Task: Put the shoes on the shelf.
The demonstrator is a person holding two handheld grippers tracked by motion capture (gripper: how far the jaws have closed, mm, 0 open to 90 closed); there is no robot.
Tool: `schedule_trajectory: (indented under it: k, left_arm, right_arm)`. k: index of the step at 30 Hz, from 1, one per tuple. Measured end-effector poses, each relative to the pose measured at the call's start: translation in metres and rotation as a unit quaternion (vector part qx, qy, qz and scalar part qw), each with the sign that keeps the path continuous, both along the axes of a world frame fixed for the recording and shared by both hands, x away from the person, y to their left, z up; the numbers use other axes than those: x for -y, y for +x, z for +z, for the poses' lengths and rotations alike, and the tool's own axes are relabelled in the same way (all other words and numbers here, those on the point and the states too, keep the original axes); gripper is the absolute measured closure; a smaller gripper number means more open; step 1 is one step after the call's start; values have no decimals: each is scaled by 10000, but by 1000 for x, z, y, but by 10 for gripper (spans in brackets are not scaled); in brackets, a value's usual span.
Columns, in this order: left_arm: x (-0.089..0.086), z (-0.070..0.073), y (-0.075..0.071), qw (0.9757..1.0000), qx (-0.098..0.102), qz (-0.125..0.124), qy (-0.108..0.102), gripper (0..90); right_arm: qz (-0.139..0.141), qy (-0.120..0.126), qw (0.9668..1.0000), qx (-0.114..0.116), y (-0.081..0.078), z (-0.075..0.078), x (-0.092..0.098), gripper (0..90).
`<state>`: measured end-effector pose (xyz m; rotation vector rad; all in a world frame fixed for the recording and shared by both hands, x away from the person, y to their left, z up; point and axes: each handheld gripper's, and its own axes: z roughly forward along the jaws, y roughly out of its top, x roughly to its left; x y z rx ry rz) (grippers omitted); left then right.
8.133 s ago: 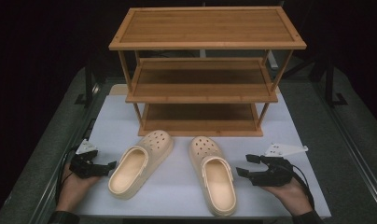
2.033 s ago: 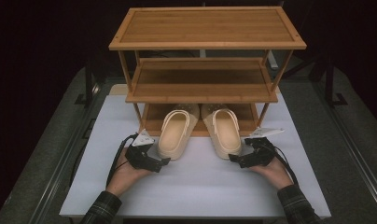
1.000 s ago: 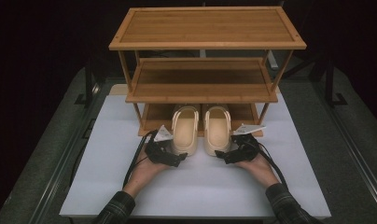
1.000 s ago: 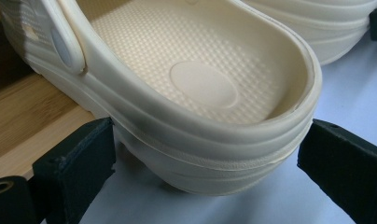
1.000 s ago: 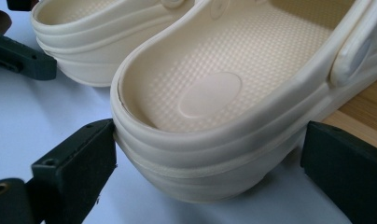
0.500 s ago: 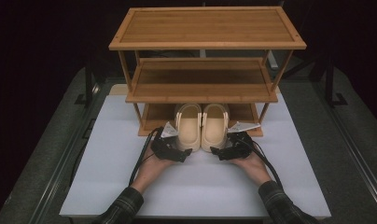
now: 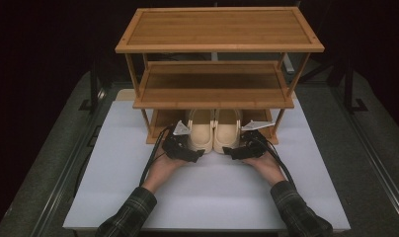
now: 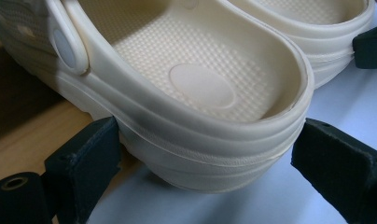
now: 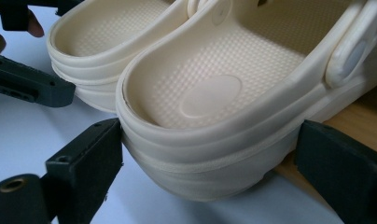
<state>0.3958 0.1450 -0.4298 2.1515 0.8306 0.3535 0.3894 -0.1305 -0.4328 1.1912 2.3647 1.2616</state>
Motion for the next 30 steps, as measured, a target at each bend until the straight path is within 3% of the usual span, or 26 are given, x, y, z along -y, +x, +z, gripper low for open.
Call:
schedule_trajectory:
  k: [2,4,9,10,12,13,14,15,16,20,23,24,25,27,28,29,30]
  left_arm:
    - [0,0,4,9998,-60,88,-140,80]
    - [1,0,10,9999,-50,73,-105,81]
    - [5,-4,25,9999,-73,85,-72,82]
    - [6,-4,27,9999,-54,105,-80,86]
    - [7,-6,33,9998,-48,177,-106,85]
    - [8,-7,35,9998,-44,192,-97,85]
    - [9,-7,38,9999,-25,152,-55,85]
    - [9,-8,40,9999,-51,148,-12,86]
    - [9,-8,41,9998,-18,190,-22,85]
    - [8,-9,43,9998,-36,174,-20,83]
    - [4,-9,43,9996,-133,172,-152,80]
    - [3,-9,43,9995,-199,157,-204,82]
    - [1,-9,42,9994,-232,142,-226,83]
    - [-3,-9,39,9995,-211,142,-199,83]
    - [-3,-9,37,9992,-223,160,-291,83]
    - [-5,-8,34,9992,-235,137,-280,83]
    - [-8,-7,32,9995,-193,73,-234,83]
  right_arm:
    - [-5,20,10000,25,6,2,1,80]
    - [8,87,10000,13,12,1,2,79]
    - [7,-76,10000,6,29,4,2,79]
    - [-53,-116,9999,-81,32,4,1,79]
    - [57,-116,9996,247,40,0,3,80]
    - [-281,-87,9994,-174,37,0,2,82]
    - [-131,-120,9998,95,44,-3,3,82]
    - [-142,-172,9997,116,46,-3,3,83]
    - [-193,-165,9997,18,46,-2,2,82]
    - [-234,-173,9996,-6,48,-4,3,83]
    - [-363,-86,9990,-260,45,-4,4,84]
    - [-215,-183,9996,19,48,-6,5,83]
    - [-187,-242,9995,63,47,-7,5,82]
    - [-138,-191,9997,42,43,-9,6,82]
    - [-121,-131,9998,34,40,-9,8,82]
    - [-209,-77,9997,-142,36,-8,8,82]
    - [-181,-77,9998,-42,35,-9,10,81]
